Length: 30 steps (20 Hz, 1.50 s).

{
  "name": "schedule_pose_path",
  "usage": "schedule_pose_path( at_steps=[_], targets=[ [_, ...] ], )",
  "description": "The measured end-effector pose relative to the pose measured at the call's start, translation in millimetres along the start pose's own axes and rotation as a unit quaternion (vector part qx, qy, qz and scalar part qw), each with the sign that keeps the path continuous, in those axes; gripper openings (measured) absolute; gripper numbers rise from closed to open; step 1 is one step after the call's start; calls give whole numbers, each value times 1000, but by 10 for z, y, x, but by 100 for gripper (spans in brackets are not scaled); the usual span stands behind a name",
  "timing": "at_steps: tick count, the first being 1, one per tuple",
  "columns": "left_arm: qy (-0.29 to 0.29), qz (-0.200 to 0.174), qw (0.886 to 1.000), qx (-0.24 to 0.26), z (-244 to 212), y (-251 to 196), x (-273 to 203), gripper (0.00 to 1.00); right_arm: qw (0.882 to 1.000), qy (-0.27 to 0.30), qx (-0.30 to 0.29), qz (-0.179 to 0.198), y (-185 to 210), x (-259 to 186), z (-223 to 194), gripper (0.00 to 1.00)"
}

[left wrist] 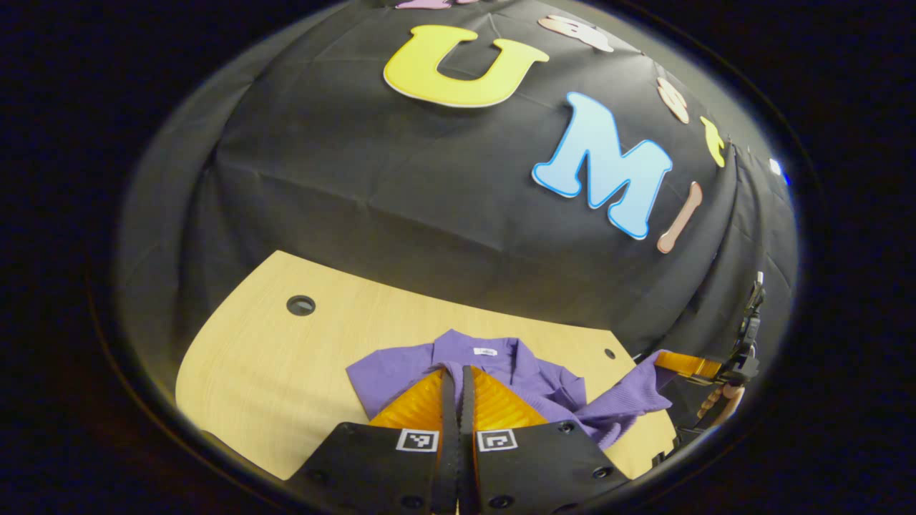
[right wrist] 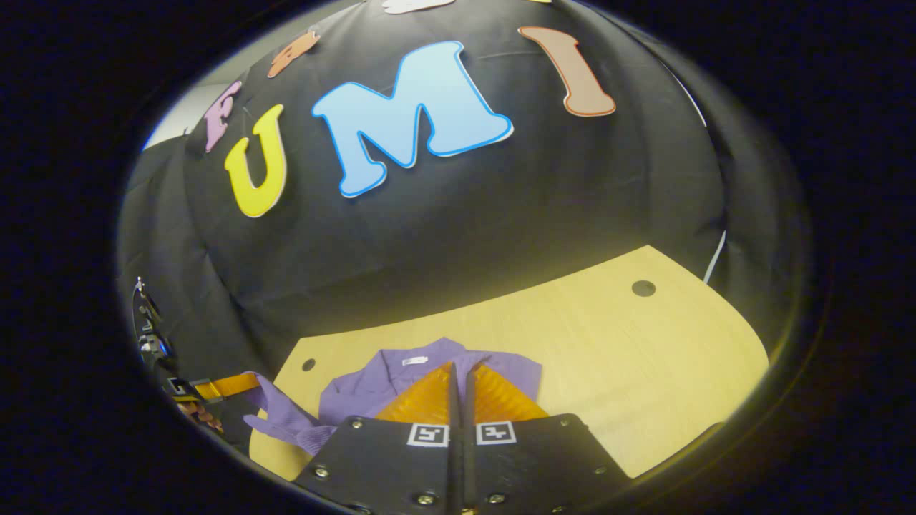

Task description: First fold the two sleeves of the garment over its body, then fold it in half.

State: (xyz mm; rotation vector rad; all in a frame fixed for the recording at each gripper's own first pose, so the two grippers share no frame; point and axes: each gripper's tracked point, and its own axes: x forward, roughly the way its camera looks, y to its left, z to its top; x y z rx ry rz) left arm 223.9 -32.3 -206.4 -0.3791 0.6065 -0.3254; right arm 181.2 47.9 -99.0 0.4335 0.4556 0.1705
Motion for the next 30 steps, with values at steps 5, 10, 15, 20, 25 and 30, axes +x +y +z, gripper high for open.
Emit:
schedule_pose_path(
  at_steps=[5,10,15,20,25,30],
  targets=[
    [24,-16,999,14,33,323,819,5,998,16,10,-54,-206,634,36,0],
    [58,-11,998,18,-165,614,1477,6,994,44,16,-100,-387,1197,-98,0],
    [75,13,997,18,-421,884,1833,6,986,79,-7,-148,-616,1530,-330,0],
    [56,20,998,6,-414,936,1920,12,984,81,-7,-161,-601,1642,-366,5],
    [39,60,997,28,-290,1025,1856,47,984,70,-19,-163,-502,1552,-267,35],
    [-16,85,996,38,143,974,1511,78,987,47,-62,-142,-309,1297,-117,77]
  ],
)
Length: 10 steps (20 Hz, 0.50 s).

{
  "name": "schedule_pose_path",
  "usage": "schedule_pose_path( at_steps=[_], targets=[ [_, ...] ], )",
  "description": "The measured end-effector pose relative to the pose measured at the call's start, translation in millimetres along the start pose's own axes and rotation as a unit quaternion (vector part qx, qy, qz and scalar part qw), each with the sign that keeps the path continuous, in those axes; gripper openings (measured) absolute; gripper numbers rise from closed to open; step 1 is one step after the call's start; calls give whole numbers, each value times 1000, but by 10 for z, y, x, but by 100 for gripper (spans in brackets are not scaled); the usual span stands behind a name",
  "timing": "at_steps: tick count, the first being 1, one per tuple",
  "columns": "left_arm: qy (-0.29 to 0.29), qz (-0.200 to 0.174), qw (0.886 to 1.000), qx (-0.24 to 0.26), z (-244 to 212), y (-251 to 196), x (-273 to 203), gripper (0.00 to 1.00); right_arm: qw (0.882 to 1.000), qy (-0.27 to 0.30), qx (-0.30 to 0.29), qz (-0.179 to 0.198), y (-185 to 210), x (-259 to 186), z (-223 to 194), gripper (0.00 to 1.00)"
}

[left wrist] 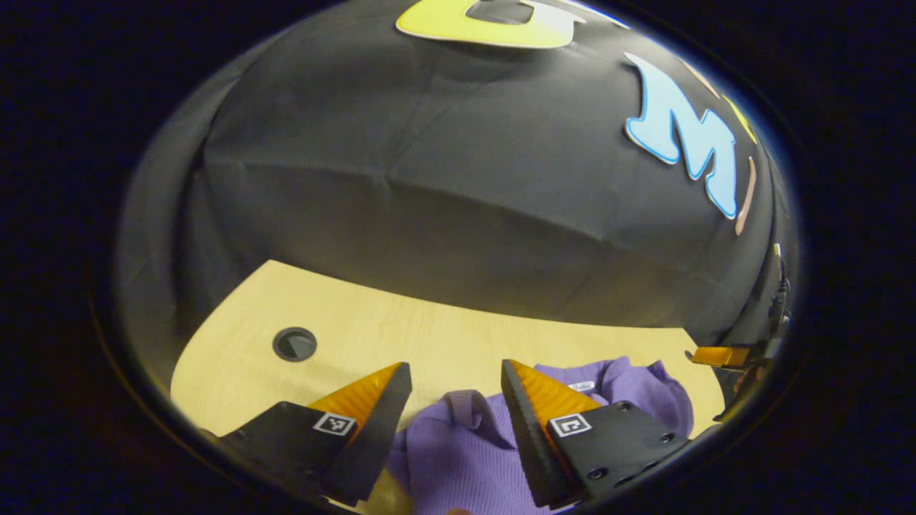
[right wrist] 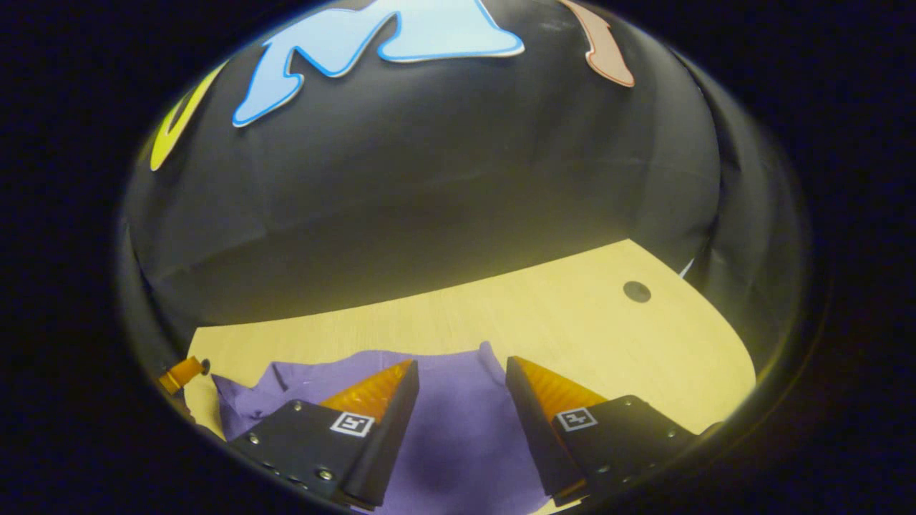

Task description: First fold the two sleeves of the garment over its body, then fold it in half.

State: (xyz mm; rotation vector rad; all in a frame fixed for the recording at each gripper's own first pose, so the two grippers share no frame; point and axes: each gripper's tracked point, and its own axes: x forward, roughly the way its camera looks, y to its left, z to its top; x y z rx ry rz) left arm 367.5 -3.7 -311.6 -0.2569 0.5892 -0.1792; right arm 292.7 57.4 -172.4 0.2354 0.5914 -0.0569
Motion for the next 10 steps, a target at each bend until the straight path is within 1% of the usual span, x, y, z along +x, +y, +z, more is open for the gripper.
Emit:
schedule_pose_path(
  at_steps=[1,2,3,5,7,8,9,10],
  targets=[
    [-10,6,1000,8,65,-9,-98,89,1000,-8,-11,10,42,-89,20,78],
    [-19,12,1000,16,130,-41,-199,78,1000,-16,-22,16,74,-175,65,89],
    [-28,17,999,23,192,-83,-306,81,999,-25,-34,23,101,-269,100,92],
    [-44,22,998,32,268,-194,-536,88,997,-40,-62,35,127,-464,154,93],
    [-55,30,997,41,300,-305,-724,88,993,-62,-88,46,156,-710,234,95],
    [-60,36,996,47,314,-354,-803,94,991,-74,-99,51,166,-820,269,96],
    [-65,40,996,53,318,-419,-910,96,989,-86,-110,56,169,-934,304,96],
    [-68,44,995,56,319,-490,-1000,94,986,-96,-121,61,162,-1037,325,96]
  ],
)
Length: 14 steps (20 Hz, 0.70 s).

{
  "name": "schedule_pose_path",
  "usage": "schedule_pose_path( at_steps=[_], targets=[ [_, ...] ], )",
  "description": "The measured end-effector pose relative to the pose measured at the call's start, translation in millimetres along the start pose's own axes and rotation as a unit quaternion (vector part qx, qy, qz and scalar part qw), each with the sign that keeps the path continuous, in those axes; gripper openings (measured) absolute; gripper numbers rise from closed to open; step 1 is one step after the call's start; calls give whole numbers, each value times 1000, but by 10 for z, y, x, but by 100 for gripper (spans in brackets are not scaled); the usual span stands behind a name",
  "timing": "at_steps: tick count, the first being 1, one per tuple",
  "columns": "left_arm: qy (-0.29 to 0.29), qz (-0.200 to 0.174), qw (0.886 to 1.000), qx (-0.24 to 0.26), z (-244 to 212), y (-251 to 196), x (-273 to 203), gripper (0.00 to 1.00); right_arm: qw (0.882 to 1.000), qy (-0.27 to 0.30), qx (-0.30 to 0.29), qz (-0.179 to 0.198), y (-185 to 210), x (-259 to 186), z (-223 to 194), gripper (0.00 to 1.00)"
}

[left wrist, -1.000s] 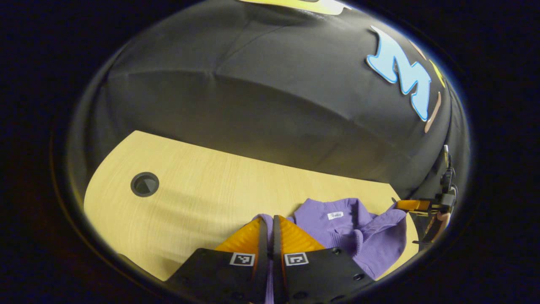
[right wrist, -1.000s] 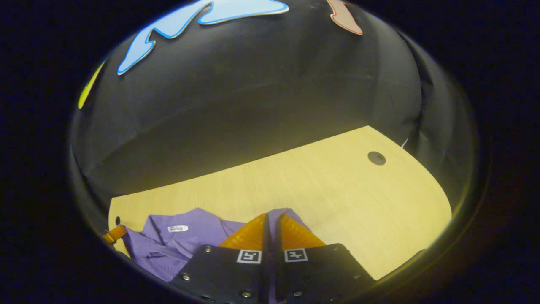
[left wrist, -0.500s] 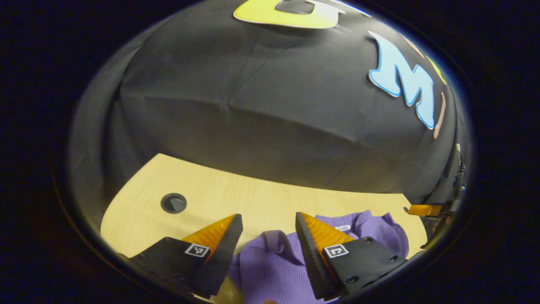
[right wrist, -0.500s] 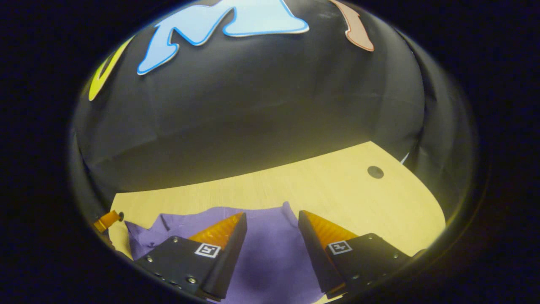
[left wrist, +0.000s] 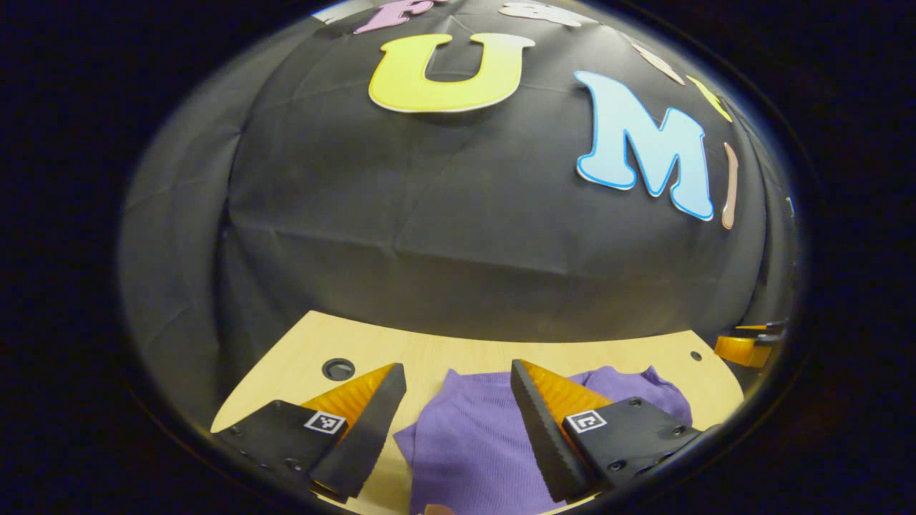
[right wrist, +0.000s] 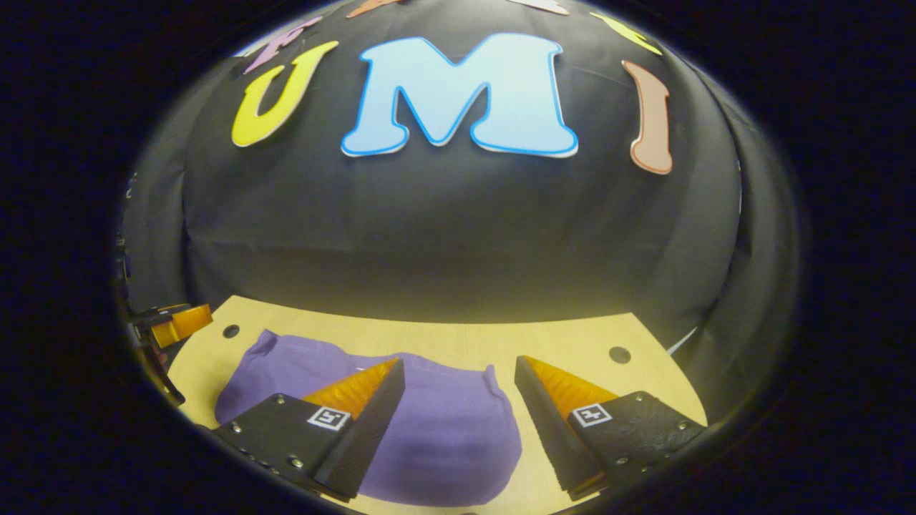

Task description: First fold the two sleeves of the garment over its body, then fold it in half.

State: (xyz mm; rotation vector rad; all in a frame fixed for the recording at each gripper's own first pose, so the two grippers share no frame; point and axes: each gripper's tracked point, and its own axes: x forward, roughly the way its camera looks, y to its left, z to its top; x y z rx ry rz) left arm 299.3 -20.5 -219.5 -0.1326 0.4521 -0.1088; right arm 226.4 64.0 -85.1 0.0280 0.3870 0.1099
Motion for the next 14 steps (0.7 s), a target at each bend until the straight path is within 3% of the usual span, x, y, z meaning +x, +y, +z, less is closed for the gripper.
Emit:
schedule_pose_path(
  at_steps=[6,14],
  targets=[
    [-41,2,999,5,261,-369,-720,96,997,-60,-50,17,-40,-695,211,96],
    [-128,0,992,20,687,-920,-1847,93,990,-124,-38,46,-149,-1677,314,94]
  ],
)
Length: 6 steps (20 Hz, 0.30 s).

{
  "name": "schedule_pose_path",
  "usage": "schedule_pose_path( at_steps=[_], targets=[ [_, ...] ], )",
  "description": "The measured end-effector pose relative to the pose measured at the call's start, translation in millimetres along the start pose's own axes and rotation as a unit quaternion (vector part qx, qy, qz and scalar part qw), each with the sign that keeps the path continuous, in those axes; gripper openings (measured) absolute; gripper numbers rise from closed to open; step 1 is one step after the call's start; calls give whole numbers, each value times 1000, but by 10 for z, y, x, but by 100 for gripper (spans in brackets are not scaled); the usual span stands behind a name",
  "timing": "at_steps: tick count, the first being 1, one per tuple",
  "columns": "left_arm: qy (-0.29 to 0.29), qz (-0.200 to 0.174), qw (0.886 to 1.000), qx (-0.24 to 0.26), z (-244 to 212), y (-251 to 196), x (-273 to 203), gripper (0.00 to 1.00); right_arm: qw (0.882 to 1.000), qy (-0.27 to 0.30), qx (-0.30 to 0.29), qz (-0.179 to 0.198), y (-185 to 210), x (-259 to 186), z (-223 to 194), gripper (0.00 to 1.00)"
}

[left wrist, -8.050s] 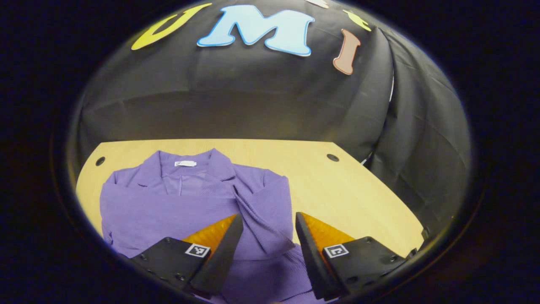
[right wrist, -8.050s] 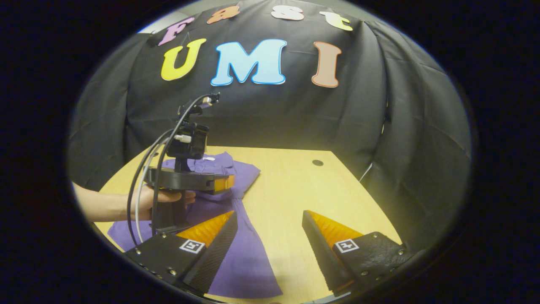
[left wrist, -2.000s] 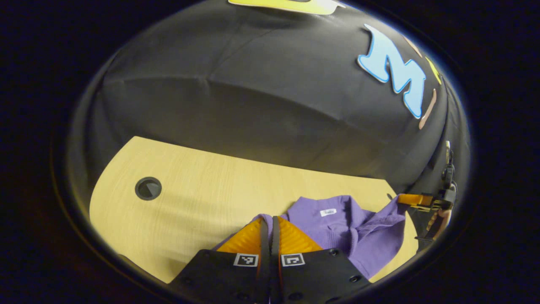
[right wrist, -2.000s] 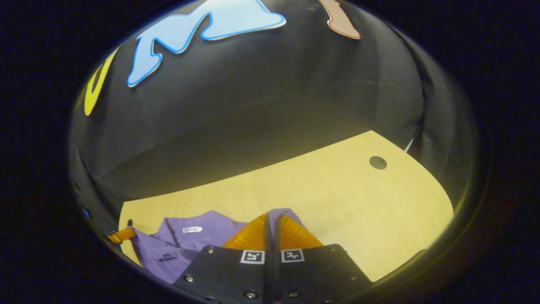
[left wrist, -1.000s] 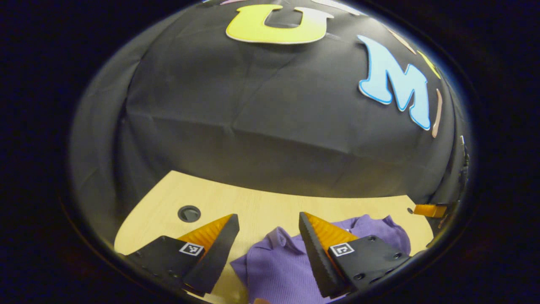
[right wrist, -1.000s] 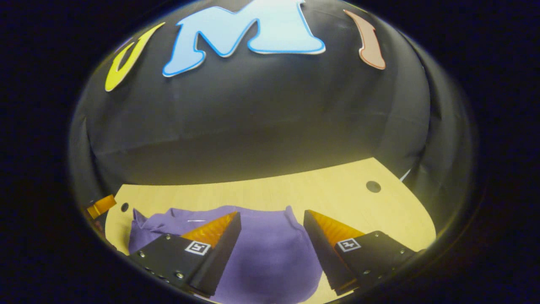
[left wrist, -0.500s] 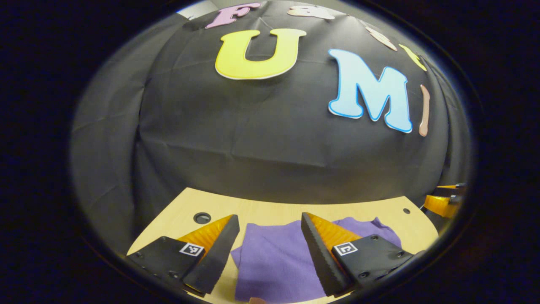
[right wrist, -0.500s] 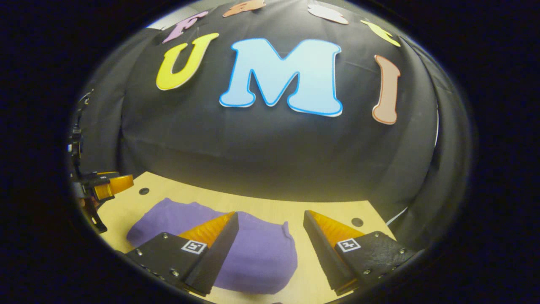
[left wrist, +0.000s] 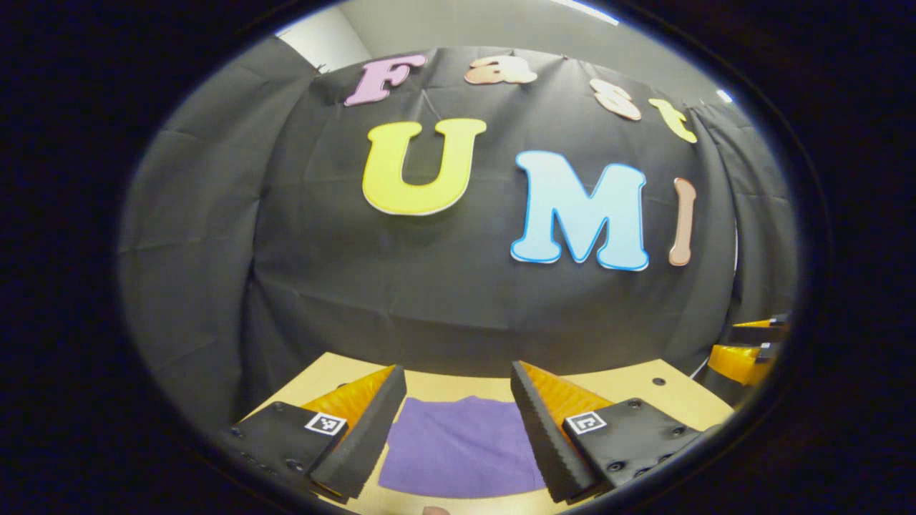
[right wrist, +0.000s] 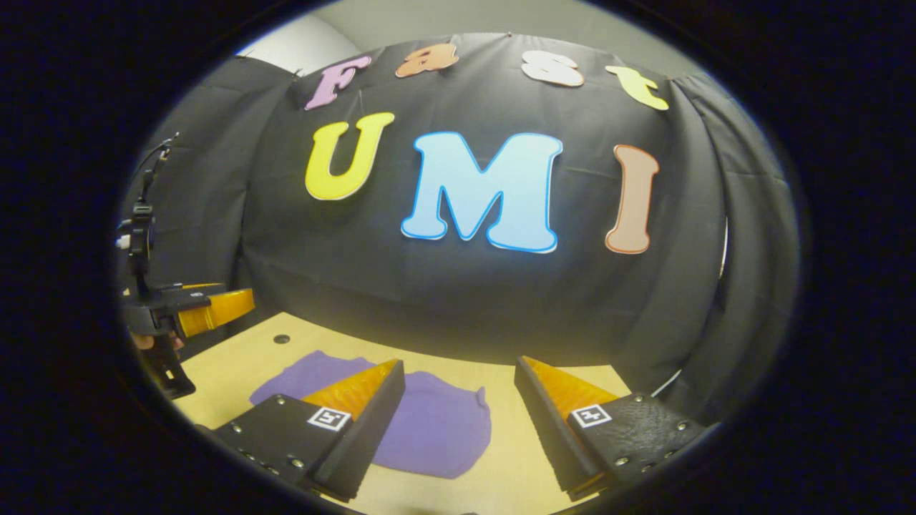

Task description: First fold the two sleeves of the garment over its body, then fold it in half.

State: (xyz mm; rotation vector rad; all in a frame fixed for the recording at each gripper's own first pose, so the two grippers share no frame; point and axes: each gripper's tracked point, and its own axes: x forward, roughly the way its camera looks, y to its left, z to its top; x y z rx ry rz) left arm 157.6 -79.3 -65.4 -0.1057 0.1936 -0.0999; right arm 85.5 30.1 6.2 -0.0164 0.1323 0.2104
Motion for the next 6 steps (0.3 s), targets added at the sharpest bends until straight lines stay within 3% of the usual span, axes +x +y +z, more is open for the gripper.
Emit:
schedule_pose_path(
  at_steps=[6],
  targets=[
    [-14,11,1000,9,-39,-227,-637,93,999,-22,19,19,-23,-520,-15,96]
  ],
)
